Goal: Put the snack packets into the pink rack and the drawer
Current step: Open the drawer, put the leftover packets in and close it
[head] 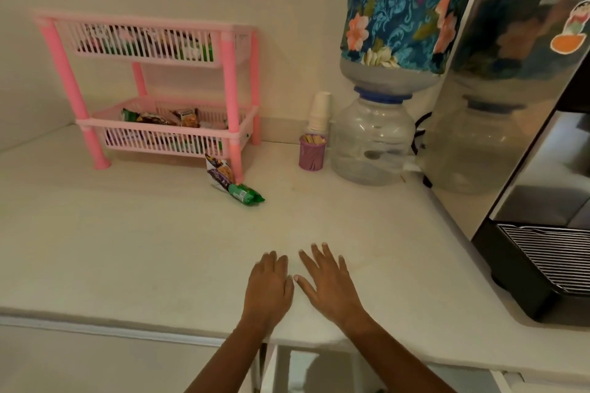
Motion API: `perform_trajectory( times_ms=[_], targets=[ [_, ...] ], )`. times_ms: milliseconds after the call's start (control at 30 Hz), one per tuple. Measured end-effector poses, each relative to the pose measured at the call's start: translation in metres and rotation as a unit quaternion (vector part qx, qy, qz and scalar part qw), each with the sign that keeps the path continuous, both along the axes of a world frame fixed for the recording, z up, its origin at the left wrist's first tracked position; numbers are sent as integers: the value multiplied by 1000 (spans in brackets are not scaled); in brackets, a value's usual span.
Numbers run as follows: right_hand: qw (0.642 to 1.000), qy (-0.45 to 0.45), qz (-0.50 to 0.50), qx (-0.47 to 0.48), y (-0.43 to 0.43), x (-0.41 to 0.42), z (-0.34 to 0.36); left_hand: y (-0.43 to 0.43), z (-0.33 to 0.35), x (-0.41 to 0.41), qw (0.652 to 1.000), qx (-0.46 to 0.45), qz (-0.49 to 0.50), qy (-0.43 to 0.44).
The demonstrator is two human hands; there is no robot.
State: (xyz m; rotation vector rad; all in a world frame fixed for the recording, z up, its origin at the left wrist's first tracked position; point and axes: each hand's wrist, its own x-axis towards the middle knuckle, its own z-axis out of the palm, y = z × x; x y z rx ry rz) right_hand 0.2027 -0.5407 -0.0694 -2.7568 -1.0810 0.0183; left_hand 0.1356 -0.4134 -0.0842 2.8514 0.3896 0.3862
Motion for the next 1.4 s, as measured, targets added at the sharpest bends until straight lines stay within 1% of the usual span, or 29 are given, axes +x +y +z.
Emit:
perform_trajectory(
  times_ms=[100,233,333,433,467,533,633,733,767,833,867,933,1033,1067,1133,1167,1200,1233,1267,1333,1400],
  targets=[
    [999,30,-36,-20,18,11,-5,23,5,11,999,26,-22,-3],
    [998,31,-62,6,26,19,-14,59,14,31,998,53,-9,9],
    [997,35,-69,24,26,21,-16,91,28,53,996,88,12,18],
    [995,46,-69,48,24,22,-18,119,43,78,989,142,17,29],
    [996,34,-67,53,24,20,-17,126,47,86,987,157,13,29],
    [995,-27,-65,70,26,13,-9,136,53,100,983,182,-4,35],
    [991,-25,-87,95,27,7,4,147,54,117,972,226,-28,65],
    [992,-34,-99,74,28,8,5,148,53,121,965,244,-23,89],
    [992,-40,-96,67,28,9,3,147,53,122,964,251,-18,84],
    [993,-45,-90,64,27,9,3,146,56,122,958,285,15,35],
    [993,-43,-85,71,26,8,6,144,60,119,955,294,31,28],
    [992,-31,-80,89,26,6,5,143,60,115,957,286,11,44],
    [991,-24,-72,113,25,8,1,134,70,102,960,278,0,-14],
    [992,-19,-70,107,25,10,-4,127,73,95,963,269,2,-33],
    [989,39,-67,124,21,16,-13,114,67,85,985,167,-8,-36],
    [986,56,-68,141,20,17,-13,105,64,78,996,81,-10,-46],
    [982,63,-64,165,19,16,-10,94,64,69,998,-23,3,-66],
    [976,71,-56,196,18,12,-5,83,64,59,988,-127,15,-85],
    [967,86,-44,237,17,9,0,72,65,49,972,-216,22,-93],
    [944,125,-7,304,12,0,6,49,63,31,934,-347,15,-90],
    [932,145,30,331,7,-11,9,25,62,15,885,-458,2,-77]
  ],
)
